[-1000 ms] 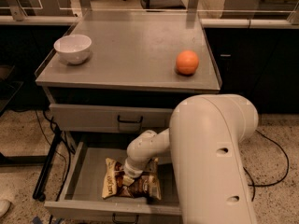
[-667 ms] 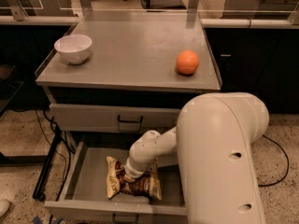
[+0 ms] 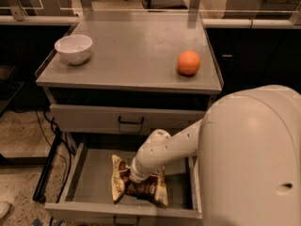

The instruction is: Pick brown chip bag from middle drawer and place on counter

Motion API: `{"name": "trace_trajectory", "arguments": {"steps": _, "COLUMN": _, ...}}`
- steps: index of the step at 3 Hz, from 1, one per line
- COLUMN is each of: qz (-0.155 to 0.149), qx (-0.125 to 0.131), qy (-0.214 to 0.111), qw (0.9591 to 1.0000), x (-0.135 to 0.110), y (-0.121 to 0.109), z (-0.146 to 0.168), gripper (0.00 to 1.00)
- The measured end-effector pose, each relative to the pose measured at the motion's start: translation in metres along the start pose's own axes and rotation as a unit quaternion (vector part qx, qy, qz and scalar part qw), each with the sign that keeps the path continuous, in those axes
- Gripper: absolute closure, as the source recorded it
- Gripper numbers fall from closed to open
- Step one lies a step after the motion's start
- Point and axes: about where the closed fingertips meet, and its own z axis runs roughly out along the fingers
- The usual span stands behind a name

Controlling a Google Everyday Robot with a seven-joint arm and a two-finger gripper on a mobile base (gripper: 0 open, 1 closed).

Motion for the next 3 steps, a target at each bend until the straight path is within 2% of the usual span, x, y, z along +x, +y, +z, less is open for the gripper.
{"name": "trace_trajectory", "arguments": {"steps": 1, "qz": -0.002, "qx": 0.022, "qy": 0.000, "qw": 0.9997, "x": -0.003, "y": 0.005, "z": -0.032, "gripper": 1.00}}
{"name": "trace_trajectory", "arguments": {"steps": 2, "qz": -0.001, "qx": 0.027, "qy": -0.001, "qw": 0.9996, "x": -0.004, "y": 0.004, "z": -0.038, "gripper": 1.00}}
{"name": "trace_trajectory", "arguments": {"steps": 3, "qz": -0.011, "qx": 0.029, "qy": 0.001, "qw": 0.9995, "x": -0.008, "y": 0.006, "z": -0.056, "gripper": 1.00}}
